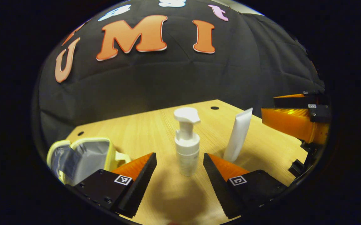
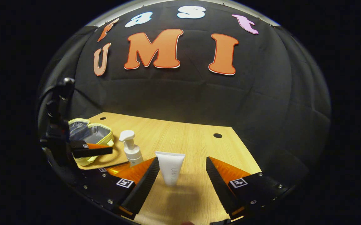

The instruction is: First open the suitcase, pack the skin care products into it, and then close the suitcase.

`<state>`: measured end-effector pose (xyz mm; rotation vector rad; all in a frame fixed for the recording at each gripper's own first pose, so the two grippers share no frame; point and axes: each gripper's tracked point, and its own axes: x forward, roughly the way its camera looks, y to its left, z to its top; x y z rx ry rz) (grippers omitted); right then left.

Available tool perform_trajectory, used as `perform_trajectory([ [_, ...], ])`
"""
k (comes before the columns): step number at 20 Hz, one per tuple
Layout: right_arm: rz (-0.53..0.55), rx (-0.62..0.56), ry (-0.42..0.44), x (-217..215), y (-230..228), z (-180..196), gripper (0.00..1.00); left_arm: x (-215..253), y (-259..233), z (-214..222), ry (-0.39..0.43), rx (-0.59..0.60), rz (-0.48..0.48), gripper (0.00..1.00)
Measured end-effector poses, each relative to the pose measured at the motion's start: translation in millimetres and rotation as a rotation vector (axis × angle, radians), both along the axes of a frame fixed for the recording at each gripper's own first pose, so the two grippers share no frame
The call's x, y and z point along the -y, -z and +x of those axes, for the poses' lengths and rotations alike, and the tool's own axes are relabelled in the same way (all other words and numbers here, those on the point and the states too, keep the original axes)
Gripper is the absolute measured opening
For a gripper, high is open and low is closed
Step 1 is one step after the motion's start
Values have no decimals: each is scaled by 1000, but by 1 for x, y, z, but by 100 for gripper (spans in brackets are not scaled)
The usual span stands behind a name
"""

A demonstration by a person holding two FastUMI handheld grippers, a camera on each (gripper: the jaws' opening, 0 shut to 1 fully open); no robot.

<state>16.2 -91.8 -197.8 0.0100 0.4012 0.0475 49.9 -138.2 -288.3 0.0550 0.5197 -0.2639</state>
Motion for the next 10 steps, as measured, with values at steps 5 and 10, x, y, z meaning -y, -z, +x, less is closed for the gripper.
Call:
perform_trajectory([
  [5,16,-62,-16,-2,18,-2,96,9,39,18,7,-64,10,97],
  [10,25,-95,4,6,30,3,96,15,61,34,26,-104,20,97],
])
